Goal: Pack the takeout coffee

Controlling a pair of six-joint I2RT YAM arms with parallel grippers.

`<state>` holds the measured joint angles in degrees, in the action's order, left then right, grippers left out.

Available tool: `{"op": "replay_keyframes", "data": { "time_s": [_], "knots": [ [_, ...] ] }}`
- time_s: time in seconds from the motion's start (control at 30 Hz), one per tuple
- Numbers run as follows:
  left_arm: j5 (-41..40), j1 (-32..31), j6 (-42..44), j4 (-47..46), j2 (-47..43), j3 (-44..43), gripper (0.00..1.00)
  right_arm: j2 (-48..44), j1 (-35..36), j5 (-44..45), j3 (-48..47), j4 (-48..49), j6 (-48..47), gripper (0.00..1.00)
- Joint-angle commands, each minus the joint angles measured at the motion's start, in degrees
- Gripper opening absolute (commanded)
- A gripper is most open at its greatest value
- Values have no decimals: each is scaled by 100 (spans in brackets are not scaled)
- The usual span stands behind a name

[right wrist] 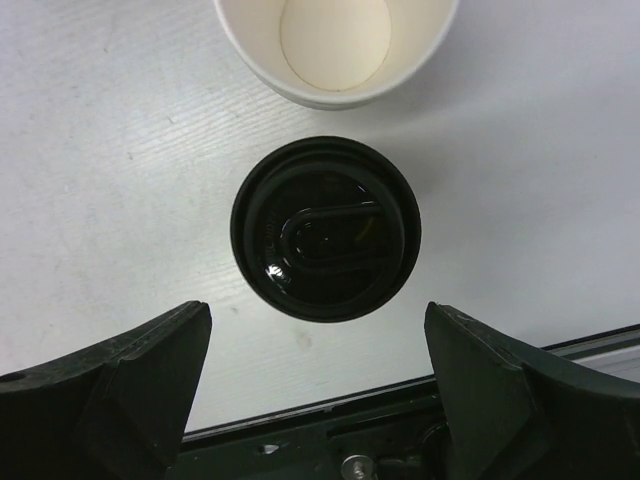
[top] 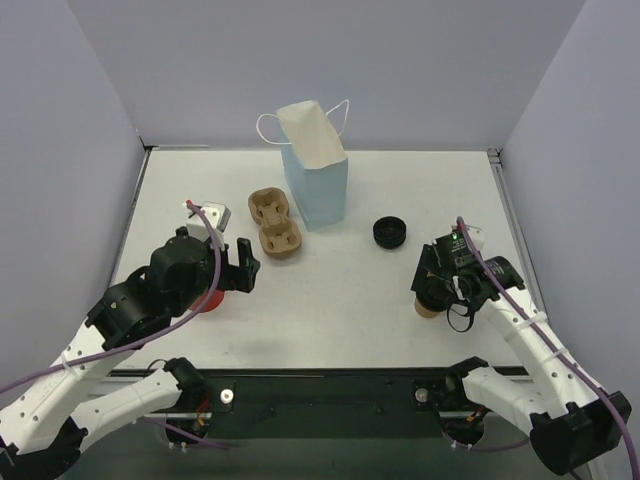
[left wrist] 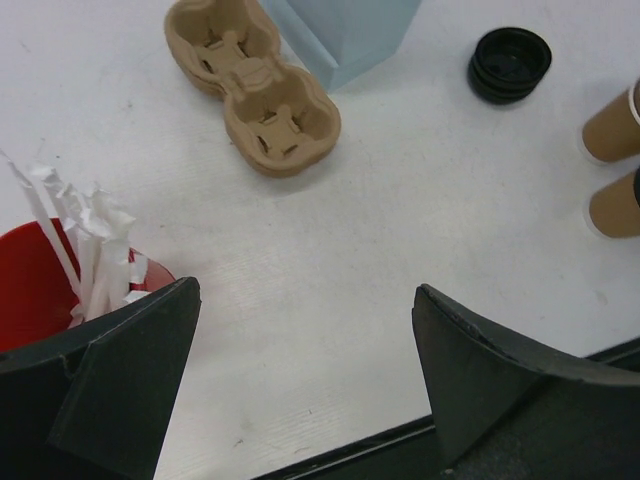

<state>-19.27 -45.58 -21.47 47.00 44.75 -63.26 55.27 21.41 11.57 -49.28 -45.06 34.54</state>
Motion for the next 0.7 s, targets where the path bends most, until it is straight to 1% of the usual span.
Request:
{"op": "replay_keyframes", "data": {
  "time_s": [0.0, 0.1, 0.13, 0.2, 0.23, 0.27, 0.3, 0.33, 0.37, 0.4, 0.43, 0.47, 0.53, 0.57, 0.67],
  "knots": [
    [-1184, 32, -401, -349, 481, -720, 97, -139, 12, 81, -714, -775, -263, 91],
    [-1483, 32, -480, -673, 1060, -1055, 97, -217, 12, 65, -1109, -1031, -387, 91],
    [-1570, 32, -550, -736, 1419, -1317, 96, -279, 12, 12, -1206, -1040, -413, 91],
    [-1887, 41, -813, -780, 1842, -1661, 95, -384, 56, -251, -1390, -1040, -466, 90],
    [-1966, 41, -910, -763, 2297, -2046, 94, -420, 91, -339, -1444, -1031, -527, 90],
    [-2089, 58, -1007, -737, 2519, -2293, 93, -446, 144, -392, -1471, -1031, -563, 90],
    [-2125, 67, -1138, -745, 2756, -2504, 93, -464, 310, -358, -1497, -1023, -589, 89],
    [-2134, 76, -1157, -771, 3185, -2698, 92, -481, 390, -288, -1497, -1031, -607, 89],
    [-2125, 93, -1166, -824, 3398, -3126, 92, -473, 460, -165, -1480, -1031, -616, 89],
    [-2125, 128, -1183, -868, 3617, -3331, 91, -473, 513, -121, -1453, -1031, -607, 89],
    [-2160, 163, -1218, -860, 4046, -3585, 90, -482, 600, -120, -1410, -1014, -607, 89],
    [-2186, 207, -1262, -833, 4259, -4031, 89, -456, 662, -129, -1401, -1014, -589, 89],
    [-2230, 313, -1377, -684, 4837, -4508, 87, -446, 855, -85, -1392, -996, -554, 89],
    [-2248, 357, -1420, -640, 5024, -4919, 86, -446, 926, -76, -1383, -987, -511, 89],
    [-2195, 462, -1421, -491, 5666, -5484, 85, -412, 1163, -15, -1400, -935, -484, 89]
  ]
}}
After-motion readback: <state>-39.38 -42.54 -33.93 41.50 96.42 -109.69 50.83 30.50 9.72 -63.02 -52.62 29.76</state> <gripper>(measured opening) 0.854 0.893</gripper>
